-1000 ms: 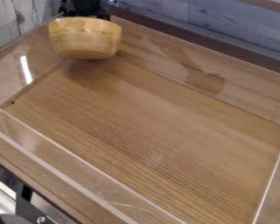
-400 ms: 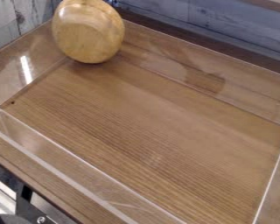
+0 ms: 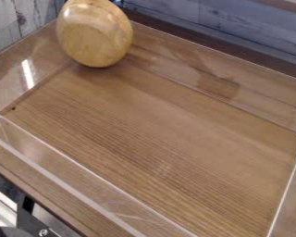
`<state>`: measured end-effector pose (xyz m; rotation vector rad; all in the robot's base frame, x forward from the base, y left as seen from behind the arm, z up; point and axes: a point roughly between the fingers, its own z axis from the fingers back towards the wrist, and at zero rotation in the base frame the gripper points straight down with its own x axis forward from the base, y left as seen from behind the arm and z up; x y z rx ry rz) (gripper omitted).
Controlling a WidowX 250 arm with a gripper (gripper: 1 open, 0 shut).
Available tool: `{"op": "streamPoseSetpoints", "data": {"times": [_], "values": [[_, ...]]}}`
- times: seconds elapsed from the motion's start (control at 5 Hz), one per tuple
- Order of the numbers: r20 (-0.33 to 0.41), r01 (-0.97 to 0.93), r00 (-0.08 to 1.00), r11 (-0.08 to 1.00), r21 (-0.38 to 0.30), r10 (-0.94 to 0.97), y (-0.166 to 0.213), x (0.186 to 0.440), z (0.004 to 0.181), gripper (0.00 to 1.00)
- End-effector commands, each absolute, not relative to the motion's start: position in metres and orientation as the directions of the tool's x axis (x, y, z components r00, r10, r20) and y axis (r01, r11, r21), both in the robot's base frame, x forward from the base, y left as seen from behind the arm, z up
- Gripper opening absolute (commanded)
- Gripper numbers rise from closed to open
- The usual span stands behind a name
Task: Remove the green block from the brown bowl and put it on the table
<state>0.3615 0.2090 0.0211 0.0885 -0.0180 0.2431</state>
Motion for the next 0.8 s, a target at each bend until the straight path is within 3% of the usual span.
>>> {"op": "streamPoseSetpoints", "data": {"times": [0.0,0.6], "values": [[-0.015,-0.183,0.983,0.978,0.099,0.185,0.2073,0.3528,0.0145,1.00],[-0.074,-0.151,0.984,0.980,0.129,0.162,0.2084,0.3627,0.0120,1.00]]}}
